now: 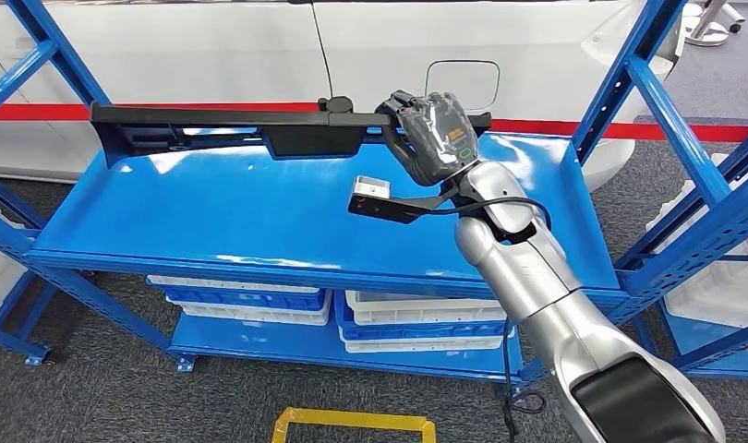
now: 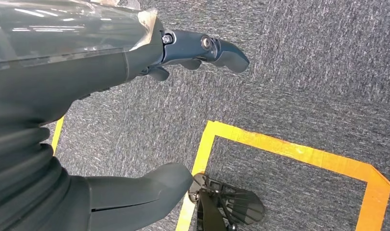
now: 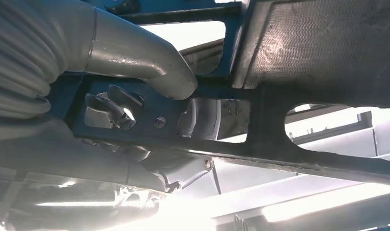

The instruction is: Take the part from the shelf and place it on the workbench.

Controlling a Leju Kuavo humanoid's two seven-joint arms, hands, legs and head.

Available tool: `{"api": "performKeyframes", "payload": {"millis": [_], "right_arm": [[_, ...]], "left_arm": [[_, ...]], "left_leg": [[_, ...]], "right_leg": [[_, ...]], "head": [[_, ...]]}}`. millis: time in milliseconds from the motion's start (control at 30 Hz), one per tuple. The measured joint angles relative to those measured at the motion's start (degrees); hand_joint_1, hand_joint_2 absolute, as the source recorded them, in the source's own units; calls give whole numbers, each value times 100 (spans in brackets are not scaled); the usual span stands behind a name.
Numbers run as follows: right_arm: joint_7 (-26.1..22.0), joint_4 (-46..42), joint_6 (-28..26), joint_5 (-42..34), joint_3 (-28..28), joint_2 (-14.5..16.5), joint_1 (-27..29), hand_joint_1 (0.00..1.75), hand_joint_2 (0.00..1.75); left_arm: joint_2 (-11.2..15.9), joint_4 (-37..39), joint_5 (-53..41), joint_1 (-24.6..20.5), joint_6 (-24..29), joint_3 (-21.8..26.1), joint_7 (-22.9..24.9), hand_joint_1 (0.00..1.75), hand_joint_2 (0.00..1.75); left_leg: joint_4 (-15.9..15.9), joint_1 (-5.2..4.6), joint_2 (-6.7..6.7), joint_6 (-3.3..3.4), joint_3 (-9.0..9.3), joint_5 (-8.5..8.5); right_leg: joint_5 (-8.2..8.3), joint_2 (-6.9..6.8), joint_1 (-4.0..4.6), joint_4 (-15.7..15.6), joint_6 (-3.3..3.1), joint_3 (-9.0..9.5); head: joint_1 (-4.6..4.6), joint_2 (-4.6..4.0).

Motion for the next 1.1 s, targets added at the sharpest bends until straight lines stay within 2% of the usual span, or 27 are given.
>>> {"api": "performKeyframes", "payload": {"millis": [100, 167, 233, 267, 300, 367, 400, 433, 467, 533, 567, 600, 633, 700, 767, 800, 867, 900, 933, 967, 1000, 1033, 1100], "right_arm": [[0, -54, 1, 0, 0, -27, 25, 175, 175], [1, -85, 1, 0, -1, -37, 32, 175, 175], [7, -109, 2, 0, -7, -46, 31, 175, 175], [13, -116, 3, 1, -11, -56, 26, 175, 175], [21, -119, 3, 4, -17, -68, 21, 175, 175], [40, -114, 3, 25, -25, -89, 29, 175, 175], [48, -106, 3, 36, -28, -96, 47, 175, 175], [51, -94, 1, 44, -28, -104, 66, 175, 175], [52, -81, -3, 47, -29, -113, 78, 175, 175], [52, -63, -16, 51, -30, -125, 79, 175, 175], [52, -58, -26, 52, -31, -126, 74, 175, 175], [52, -55, -38, 54, -31, -120, 72, 175, 175], [51, -50, -51, 55, -33, -119, 75, 175, 175], [52, -41, -70, 67, -38, -120, 89, 175, 175], [57, -34, -81, 83, -43, -125, 100, 175, 175], [60, -30, -92, 86, -46, -123, 101, 175, 175], [64, -12, -116, 91, -51, -121, 111, 175, 175], [66, 0, -125, 92, -52, -122, 125, 175, 175], [67, 13, -127, 93, -54, -123, 145, 175, 175], [68, 24, -128, 93, -56, -123, 166, 175, 175], [68, 32, -129, 93, -61, -123, 182, 175, 175], [68, 38, -130, 93, -72, -123, 192, 175, 175], [69, 40, -129, 98, -101, -128, 195, 175, 175]], "left_arm": [[2, 0, 0, 0, -1, 0, 2, 0, 175], [2, 0, -1, -2, -3, 1, 3, 0, 175], [-7, 0, -9, -11, -18, 0, 4, 0, 175], [-13, 0, -16, -18, -26, -1, 6, 0, 175], [-19, 0, -23, -24, -32, -1, 9, 0, 175], [-24, 0, -36, -28, -41, -2, 19, 0, 175], [-26, 0, -40, -27, -51, -2, 29, 0, 175], [-31, 0, -44, -27, -63, -2, 39, 0, 175], [-35, 0, -44, -27, -75, -2, 47, 0, 175], [-42, 0, -43, -27, -86, -2, 51, 0, 175], [-38, -1, -41, -31, -86, -1, 51, 0, 175], [-34, -1, -39, -35, -86, -1, 50, 0, 175], [-31, -2, -37, -40, -86, 0, 49, 0, 175], [-32, -2, -35, -42, -86, 0, 46, 0, 175], [-39, -1, -41, -39, -86, 0, 46, 0, 175], [-42, -1, -52, -41, -86, 0, 46, 0, 175], [-42, -1, -80, -47, -86, -1, 47, 0, 175], [-42, -1, -93, -45, -86, -1, 48, 0, 175], [-42, -1, -99, -43, -88, -2, 49, 0, 175], [-42, -1, -104, -40, -93, -2, 50, 0, 175], [-43, 0, -107, -41, -103, -2, 51, 0, 175], [-42, -1, -107, -45, -117, -2, 51, 0, 175], [-35, -3, -111, -64, -139, -2, 50, 0, 175]], "left_leg": [[30, -5, 0, 31, -17, -15], [36, -16, -1, 70, -20, 5], [-67, 15, 15, 123, 30, 96], [-134, 36, 28, 149, 56, 144], [-189, 61, 42, 163, 75, 181], [-211, 74, 54, 173, 68, 200], [-210, 82, 54, 168, 64, 199], [-206, 95, 54, 157, 63, 200], [-196, 116, 52, 137, 63, 198], [-138, 165, 48, 60, 58, 168], [-93, 170, 46, 8, 34, 142], [-52, 168, 43, -41, 6, 124], [-26, 163, 39, -85, -22, 119], [-23, 173, 32, -150, -54, 137], [99, 202, 32, -183, -117, 11], [320, 204, 31, -185, -215, -157], [1080, 184, 28, -170, -558, -597], [1447, 168, 26, -155, -727, -753], [1665, 152, 26, -130, -825, -812], [1664, 133, 26, -90, -812, -762], [1439, 109, 24, -35, -675, -626], [1065, 76, 17, 38, -446, -458], [397, 4, 19, 158, -57, -252]], "right_leg": [[3, 0, -6, -1, 8, 1], [29, 1, -11, -19, 45, 11], [24, 0, 10, -22, 98, 3], [-47, -2, 20, 83, 106, -50], [-165, -5, 24, 310, 104, -159], [-462, -9, -6, 1067, 103, -496], [-555, -10, -29, 1399, 127, -646], [-574, -11, -57, 1553, 172, -712], [-504, -15, -87, 1464, 239, -664], [-214, -41, -156, 708, 395, -287], [-107, -37, -161, 342, 434, -91], [-48, -29, -164, 108, 425, 29], [-42, -14, -154, 20, 386, 67], [-34, 12, -132, 51, 258, 28], [-7, 14, -132, 55, 146, -6], [13, 14, -129, 48, 89, -26], [51, 14, -93, 47, 4, -86], [70, 14, -64, 48, -31, -121], [91, 14, -33, 48, -61, -155], [116, 14, -4, 48, -84, -184], [141, 15, 24, 48, -97, -208], [168, 15, 47, 48, -100, -225], [222, 14, 93, 52, -73, -247]], "head": [[0, 0], [-1, 0], [2, 0], [8, 0], [16, 0], [25, 0], [26, 0], [25, 0], [26, 0], [31, 0], [42, 0], [47, 0], [41, 0], [20, 0], [6, 0], [-4, 0], [-15, 0], [-19, 0], [-18, 0], [-17, 0], [-18, 0], [-18, 0], [-6, 0]]}}
